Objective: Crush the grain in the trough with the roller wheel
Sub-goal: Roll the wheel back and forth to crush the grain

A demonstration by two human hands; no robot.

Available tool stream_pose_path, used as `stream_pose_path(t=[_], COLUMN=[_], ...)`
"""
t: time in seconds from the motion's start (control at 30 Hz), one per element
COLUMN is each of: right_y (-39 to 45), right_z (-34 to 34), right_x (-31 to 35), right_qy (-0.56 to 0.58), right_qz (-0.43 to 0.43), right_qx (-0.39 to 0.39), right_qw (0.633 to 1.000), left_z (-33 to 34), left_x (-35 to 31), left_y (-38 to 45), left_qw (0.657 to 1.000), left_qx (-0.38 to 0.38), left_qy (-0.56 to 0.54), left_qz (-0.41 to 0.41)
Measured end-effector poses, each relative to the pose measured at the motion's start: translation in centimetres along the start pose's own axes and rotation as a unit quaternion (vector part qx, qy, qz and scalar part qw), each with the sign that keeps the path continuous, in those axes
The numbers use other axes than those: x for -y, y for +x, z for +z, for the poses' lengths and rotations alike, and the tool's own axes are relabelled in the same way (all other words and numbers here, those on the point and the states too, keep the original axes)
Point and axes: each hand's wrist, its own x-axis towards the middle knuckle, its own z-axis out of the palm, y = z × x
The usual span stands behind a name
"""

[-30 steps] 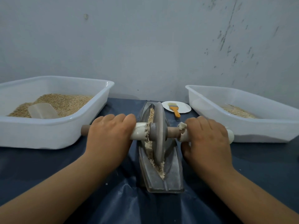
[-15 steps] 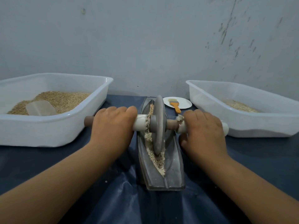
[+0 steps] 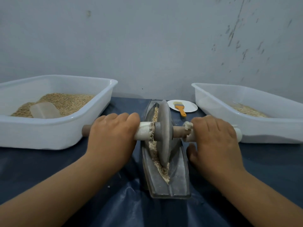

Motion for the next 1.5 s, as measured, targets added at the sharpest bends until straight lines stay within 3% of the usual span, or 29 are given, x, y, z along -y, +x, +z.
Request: stream_pose_path(t=[0.13,0.33,0.43,0.5,0.67,0.83,0.9,1.0,1.17,1.23,1.37,1.5], right_y=[1.9,0.1,2.3,2.7,0.4,3.3,3.1,1.7,4.5,4.8,3.0,5.0], right_z=[0.4,0.6,0.7,0.9,0.8,1.2,1.4,1.6,1.7,1.9,2.2,3.1], right_x=[0.8,0.0,0.6,0.7,0.0,0.5,0.3,-0.2,0.3,0.2,-0.4,-0.5], right_qy=[-0.017,-0.001,-0.027,-0.032,-0.019,-0.056,-0.05,-0.031,-0.069,-0.081,-0.071,-0.063], right_qz=[0.028,0.001,0.028,0.041,-0.004,0.037,0.043,0.004,0.041,0.041,-0.005,0.043], right_qx=[0.08,0.0,0.088,0.105,-0.012,0.103,0.096,0.008,0.116,0.126,0.031,0.128], right_qw=[0.996,1.0,0.995,0.993,1.0,0.992,0.993,0.999,0.99,0.988,0.997,0.989], left_z=[0.9,0.5,1.2,1.5,1.4,2.1,1.8,1.8,2.4,2.5,2.6,2.8], left_x=[-0.1,0.3,0.0,0.0,0.5,0.2,0.1,0.4,0.3,0.3,0.7,0.7], left_y=[1.4,0.3,1.9,2.1,0.3,2.4,1.9,0.5,3.2,3.0,1.3,4.0], left_qw=[0.999,1.0,0.999,0.999,1.0,0.999,0.999,1.0,0.999,0.999,0.999,0.999], left_qx=[0.024,-0.009,0.026,0.025,-0.016,0.016,0.018,-0.019,0.015,0.019,-0.03,0.017], left_qy=[0.024,-0.003,0.021,0.019,-0.004,0.016,0.012,0.0,0.021,0.01,0.012,0.034], left_qz=[-0.034,0.003,-0.022,-0.033,-0.001,-0.028,-0.025,0.005,-0.029,-0.036,0.013,0.017])
